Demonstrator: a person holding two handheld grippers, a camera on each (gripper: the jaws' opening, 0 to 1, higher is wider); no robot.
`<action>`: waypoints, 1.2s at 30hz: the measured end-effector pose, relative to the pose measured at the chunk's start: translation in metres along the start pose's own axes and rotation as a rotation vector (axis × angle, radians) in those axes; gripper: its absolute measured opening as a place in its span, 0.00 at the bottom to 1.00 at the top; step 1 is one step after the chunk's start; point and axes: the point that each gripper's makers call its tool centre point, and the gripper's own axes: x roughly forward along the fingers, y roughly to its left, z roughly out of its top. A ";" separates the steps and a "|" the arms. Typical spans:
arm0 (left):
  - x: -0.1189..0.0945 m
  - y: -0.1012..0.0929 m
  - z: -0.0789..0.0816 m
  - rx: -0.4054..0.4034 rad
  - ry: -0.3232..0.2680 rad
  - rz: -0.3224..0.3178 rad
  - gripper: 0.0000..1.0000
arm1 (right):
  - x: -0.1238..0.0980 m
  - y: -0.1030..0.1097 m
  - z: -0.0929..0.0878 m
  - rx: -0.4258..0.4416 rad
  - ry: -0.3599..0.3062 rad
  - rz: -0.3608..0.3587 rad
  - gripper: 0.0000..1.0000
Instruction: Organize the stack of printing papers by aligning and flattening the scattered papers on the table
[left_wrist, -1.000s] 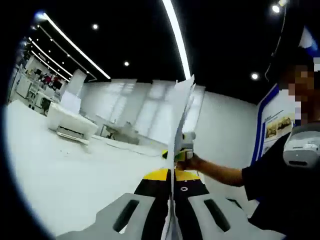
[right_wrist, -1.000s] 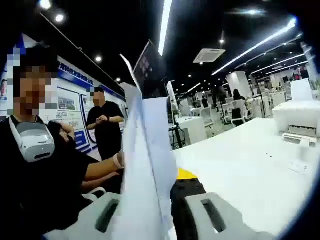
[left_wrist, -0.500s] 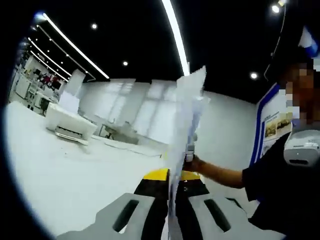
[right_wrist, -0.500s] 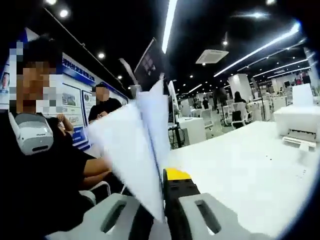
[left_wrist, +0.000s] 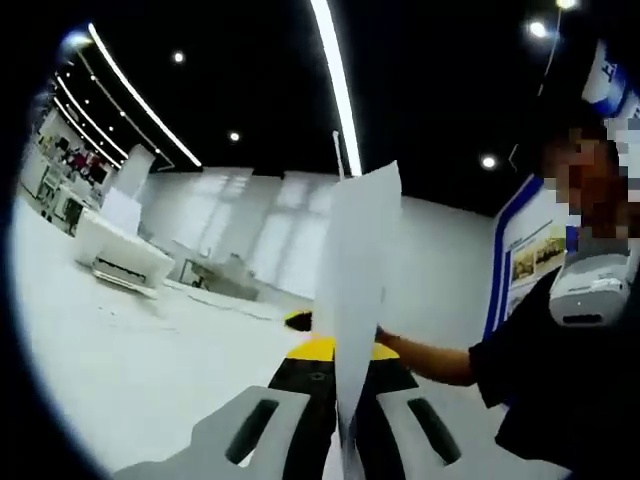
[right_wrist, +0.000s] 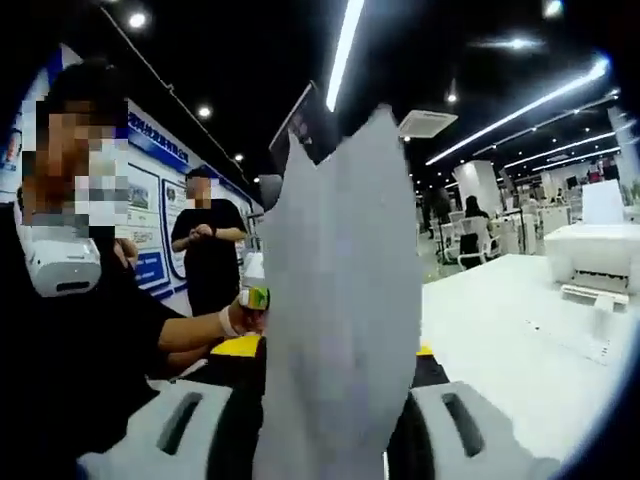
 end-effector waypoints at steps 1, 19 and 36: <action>0.000 -0.003 0.002 0.027 -0.003 -0.014 0.06 | -0.001 0.000 0.005 0.015 -0.010 -0.007 0.60; 0.016 -0.004 0.031 0.106 0.049 0.028 0.07 | 0.003 0.030 0.039 -0.139 0.043 0.055 0.00; 0.021 0.016 0.007 0.017 0.171 0.092 0.26 | -0.001 0.012 0.013 -0.050 0.020 0.069 0.18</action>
